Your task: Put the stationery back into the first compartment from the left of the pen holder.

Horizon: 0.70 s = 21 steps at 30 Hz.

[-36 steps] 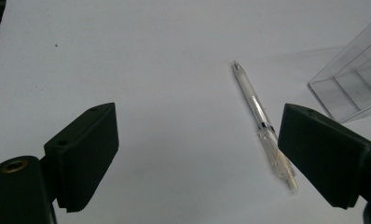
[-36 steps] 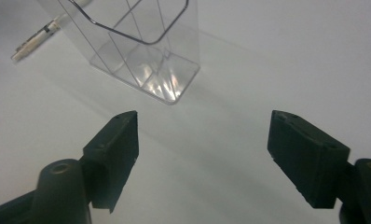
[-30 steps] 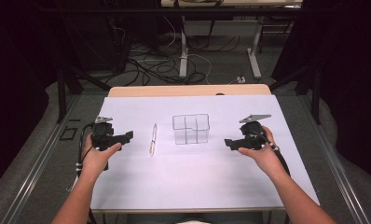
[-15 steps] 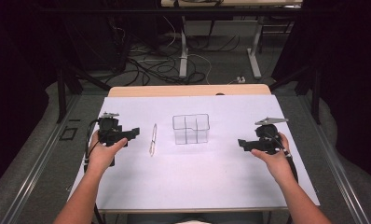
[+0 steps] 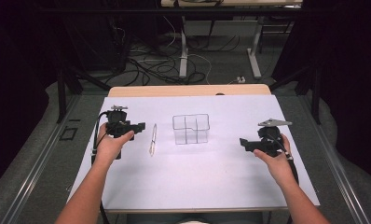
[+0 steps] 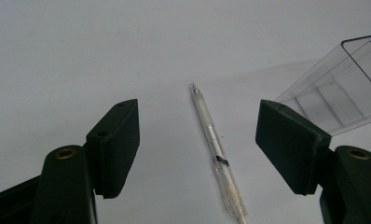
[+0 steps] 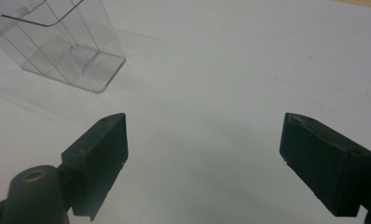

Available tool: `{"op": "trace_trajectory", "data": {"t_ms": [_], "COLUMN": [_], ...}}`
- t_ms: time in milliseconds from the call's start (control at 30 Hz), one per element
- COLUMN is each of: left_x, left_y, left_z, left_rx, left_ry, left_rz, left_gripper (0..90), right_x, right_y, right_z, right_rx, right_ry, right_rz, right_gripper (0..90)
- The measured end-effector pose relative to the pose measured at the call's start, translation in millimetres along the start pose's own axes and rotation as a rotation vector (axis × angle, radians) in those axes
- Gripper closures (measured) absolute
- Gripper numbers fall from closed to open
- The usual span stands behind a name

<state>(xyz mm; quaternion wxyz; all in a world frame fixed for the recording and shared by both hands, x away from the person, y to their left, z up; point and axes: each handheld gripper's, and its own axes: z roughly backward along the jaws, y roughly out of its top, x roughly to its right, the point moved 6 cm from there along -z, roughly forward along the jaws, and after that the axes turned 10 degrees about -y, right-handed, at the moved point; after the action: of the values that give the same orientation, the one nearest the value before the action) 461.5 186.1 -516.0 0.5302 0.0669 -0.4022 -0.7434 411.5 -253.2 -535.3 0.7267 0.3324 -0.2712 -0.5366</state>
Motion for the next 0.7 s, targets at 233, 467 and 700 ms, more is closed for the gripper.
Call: {"op": "trace_trajectory", "data": {"t_ms": [233,467,700], "left_x": [-0.7,-3.3,-4.2], "left_y": [5.9,12.0,14.6], "left_z": [-9.7,-19.0,-29.5], "left_rx": [-0.056,-0.078,-0.093], "left_ry": [-0.017,-0.027,-0.051], "left_rz": [0.015,0.081,0.117], "left_gripper": [36.1,41.6,48.9], "right_x": [1.9,5.8,8.3], "right_y": [0.8,-1.4,-3.3], "right_z": [0.4,0.3,0.5], "right_rx": [0.026,0.025,0.022], "right_ry": [-0.007,-0.012,-0.017], "right_rz": [0.007,0.006,-0.001], "right_gripper": [15.0,15.0,15.0]}}
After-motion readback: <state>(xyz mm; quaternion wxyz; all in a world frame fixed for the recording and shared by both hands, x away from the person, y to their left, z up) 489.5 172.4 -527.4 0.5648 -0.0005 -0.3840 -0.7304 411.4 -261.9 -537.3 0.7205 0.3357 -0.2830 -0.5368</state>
